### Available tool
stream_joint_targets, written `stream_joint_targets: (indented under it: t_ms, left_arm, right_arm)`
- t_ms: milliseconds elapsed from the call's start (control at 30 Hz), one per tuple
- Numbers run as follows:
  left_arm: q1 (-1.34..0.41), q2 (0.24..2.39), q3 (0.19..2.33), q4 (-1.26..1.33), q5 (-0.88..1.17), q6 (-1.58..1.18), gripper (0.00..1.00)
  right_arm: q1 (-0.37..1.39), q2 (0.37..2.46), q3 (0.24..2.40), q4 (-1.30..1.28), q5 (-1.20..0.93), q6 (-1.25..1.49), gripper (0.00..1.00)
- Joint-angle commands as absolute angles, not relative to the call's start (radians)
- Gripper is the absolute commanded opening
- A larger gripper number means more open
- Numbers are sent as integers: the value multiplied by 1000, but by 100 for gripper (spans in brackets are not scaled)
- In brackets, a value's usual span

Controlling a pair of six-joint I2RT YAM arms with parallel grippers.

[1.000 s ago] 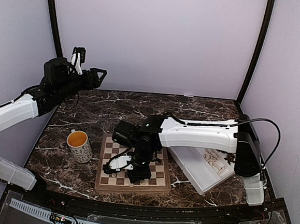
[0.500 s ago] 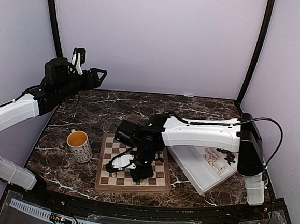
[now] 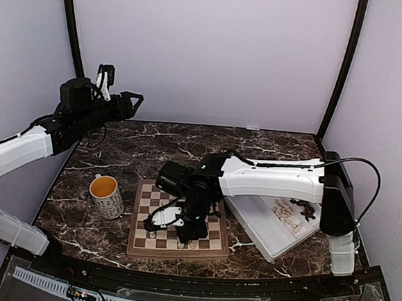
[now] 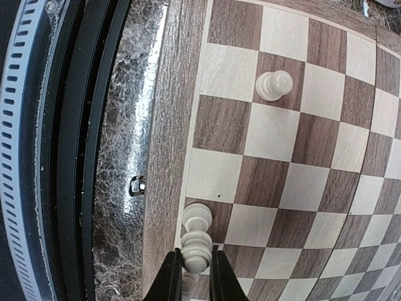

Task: Set up the chess pieces on the board
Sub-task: Move the king to e1.

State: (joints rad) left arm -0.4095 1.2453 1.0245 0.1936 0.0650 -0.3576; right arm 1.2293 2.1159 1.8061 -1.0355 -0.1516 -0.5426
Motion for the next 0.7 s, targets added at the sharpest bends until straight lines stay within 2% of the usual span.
stream_joint_targets:
  t_ms: [0,33,100,300,467,667]
  left_arm:
    - [-401,1247,1009,230,84,-369,67]
    - [-400,1247,1010,230,85,-369,67]
    - [-400,1248,1010,230,88,-370,67]
    - [-399,1260,1015,230,114,-368,67]
    - [-399,1278,1024,231,153,-356,66]
    - [-400,1307,1038,247,263,-348,61]
  right_arm:
    - [1224,2095,1794,-1039,-125,-540,17]
    - [1223,2093,1798,-1037,-129,-538,25]
    - [1224,2089,1812,-1042,-143,-537,32]
    - [1183,2045,1892,-1098,-224,-541,43]
    - [1086,1925,1846,-1095,-270,-550,45]
    - [850,1706,1576,-964,-245,-507,42]
